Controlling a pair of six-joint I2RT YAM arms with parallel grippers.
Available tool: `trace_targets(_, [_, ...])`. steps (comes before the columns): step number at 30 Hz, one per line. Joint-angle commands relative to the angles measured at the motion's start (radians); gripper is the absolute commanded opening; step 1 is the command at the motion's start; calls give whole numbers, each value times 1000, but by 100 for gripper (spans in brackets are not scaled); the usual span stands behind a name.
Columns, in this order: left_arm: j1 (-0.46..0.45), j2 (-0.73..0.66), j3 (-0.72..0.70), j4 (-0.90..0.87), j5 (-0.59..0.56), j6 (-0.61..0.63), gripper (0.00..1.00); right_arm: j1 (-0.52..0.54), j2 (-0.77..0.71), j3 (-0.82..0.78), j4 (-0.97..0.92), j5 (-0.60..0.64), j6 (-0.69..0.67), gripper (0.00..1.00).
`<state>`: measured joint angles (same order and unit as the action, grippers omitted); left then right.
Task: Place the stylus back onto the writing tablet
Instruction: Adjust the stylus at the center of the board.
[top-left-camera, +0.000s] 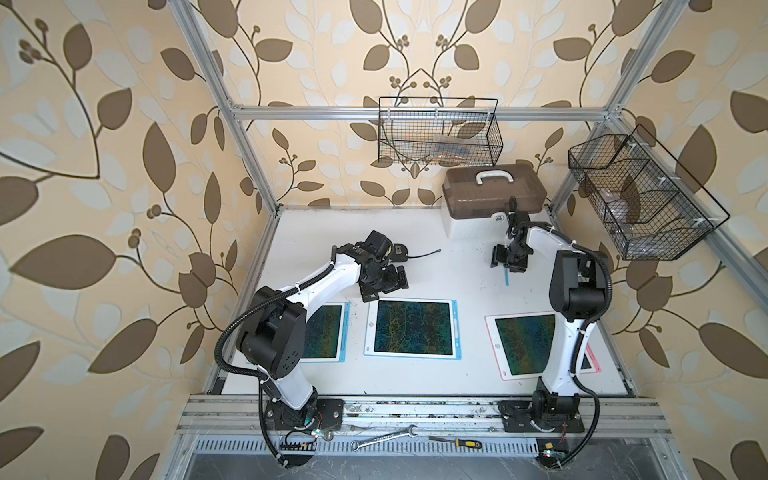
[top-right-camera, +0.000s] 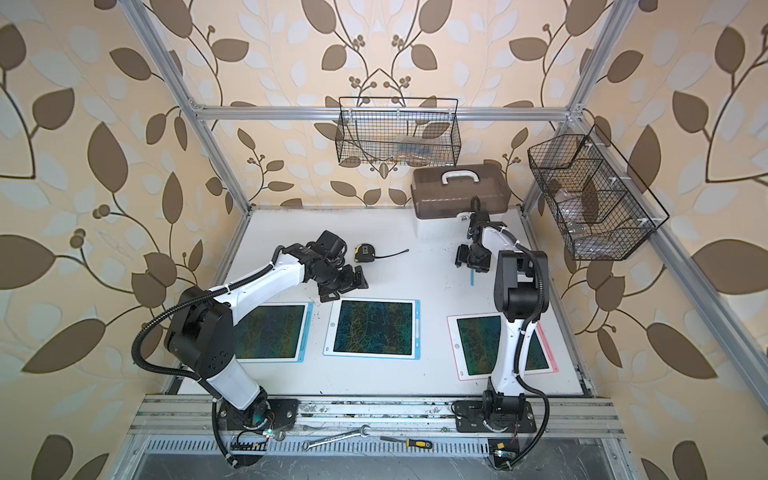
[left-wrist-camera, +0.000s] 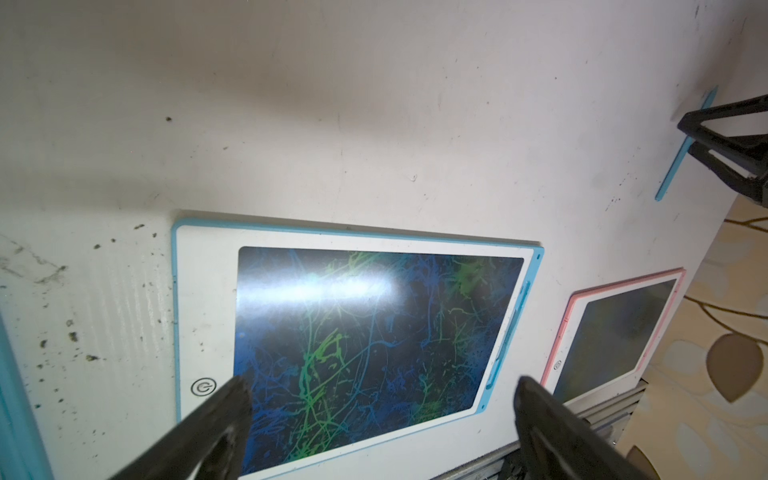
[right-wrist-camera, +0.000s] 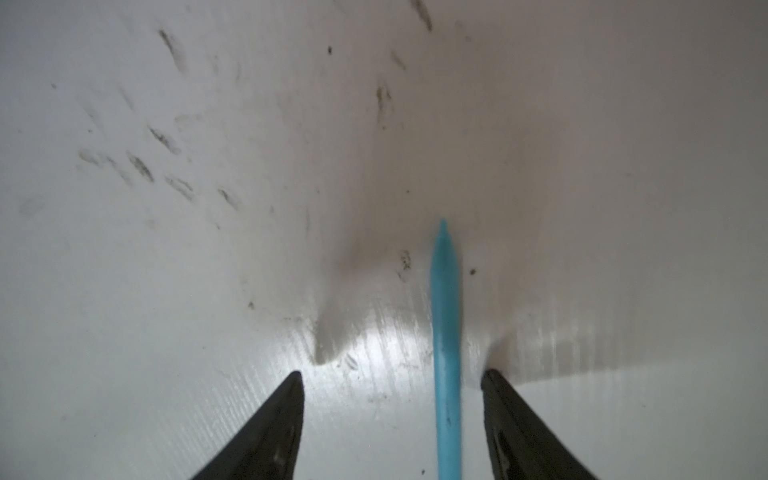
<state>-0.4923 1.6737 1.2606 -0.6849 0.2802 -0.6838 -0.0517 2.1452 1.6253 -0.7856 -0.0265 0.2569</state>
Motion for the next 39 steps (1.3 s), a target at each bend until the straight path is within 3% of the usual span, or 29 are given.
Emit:
trace_targets(1, [-11,10,34,-7,11,-11,99,10,41,30,-14,-8,-6,66])
trace_targets(19, [-10,15,16,14,22,-17,99,106,77,63,-38,0,-15,61])
trace_targets(39, [-10,-33,-54,45,17,-37,99,201,-1,-85,8,-4,-1,61])
